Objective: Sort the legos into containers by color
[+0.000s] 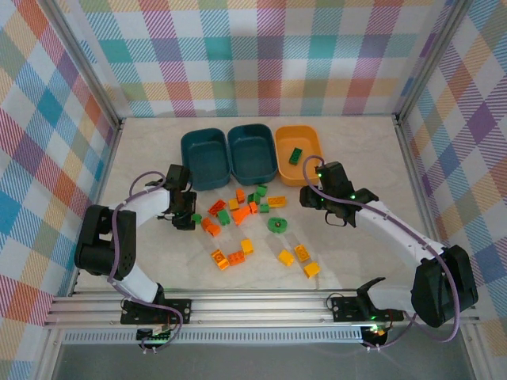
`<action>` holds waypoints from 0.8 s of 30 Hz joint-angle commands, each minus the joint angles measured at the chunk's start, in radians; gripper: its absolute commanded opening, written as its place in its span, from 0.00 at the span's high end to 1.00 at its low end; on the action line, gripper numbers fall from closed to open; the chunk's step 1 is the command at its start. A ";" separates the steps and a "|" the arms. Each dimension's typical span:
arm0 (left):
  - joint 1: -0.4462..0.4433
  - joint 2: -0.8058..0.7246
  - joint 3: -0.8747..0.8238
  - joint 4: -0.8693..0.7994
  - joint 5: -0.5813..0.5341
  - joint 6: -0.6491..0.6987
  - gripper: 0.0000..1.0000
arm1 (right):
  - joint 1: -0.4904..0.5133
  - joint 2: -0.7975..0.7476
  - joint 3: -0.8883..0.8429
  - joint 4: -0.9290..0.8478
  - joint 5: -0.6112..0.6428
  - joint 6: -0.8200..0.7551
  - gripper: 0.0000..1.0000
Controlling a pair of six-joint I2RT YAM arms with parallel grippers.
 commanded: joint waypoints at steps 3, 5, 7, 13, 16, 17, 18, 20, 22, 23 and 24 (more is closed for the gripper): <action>0.007 0.034 0.010 0.045 0.067 0.061 0.36 | -0.006 0.003 -0.018 0.030 0.012 0.017 0.41; 0.008 0.038 0.005 0.060 0.081 0.073 0.38 | -0.006 0.001 -0.019 0.030 0.012 0.018 0.41; 0.008 0.038 -0.005 0.074 0.090 0.079 0.41 | -0.006 0.000 -0.021 0.032 0.012 0.018 0.41; 0.008 0.017 -0.027 0.096 0.101 0.084 0.52 | -0.008 -0.003 -0.024 0.033 0.013 0.018 0.41; 0.007 0.013 -0.031 0.101 0.099 0.096 0.56 | -0.007 -0.007 -0.026 0.033 0.013 0.018 0.41; 0.008 0.013 -0.030 0.101 0.100 0.101 0.58 | -0.008 -0.009 -0.026 0.033 0.014 0.019 0.41; 0.008 0.013 -0.031 0.101 0.102 0.104 0.59 | -0.008 -0.011 -0.027 0.034 0.015 0.018 0.41; 0.009 0.009 -0.033 0.100 0.105 0.114 0.60 | -0.008 -0.014 -0.030 0.035 0.014 0.018 0.41; 0.009 -0.005 -0.035 0.101 0.104 0.122 0.62 | -0.008 -0.013 -0.031 0.036 0.016 0.019 0.41; 0.009 -0.018 -0.037 0.101 0.103 0.127 0.63 | -0.009 -0.011 -0.031 0.036 0.017 0.019 0.41; 0.009 -0.035 -0.037 0.099 0.099 0.134 0.63 | -0.009 -0.012 -0.029 0.034 0.016 0.020 0.41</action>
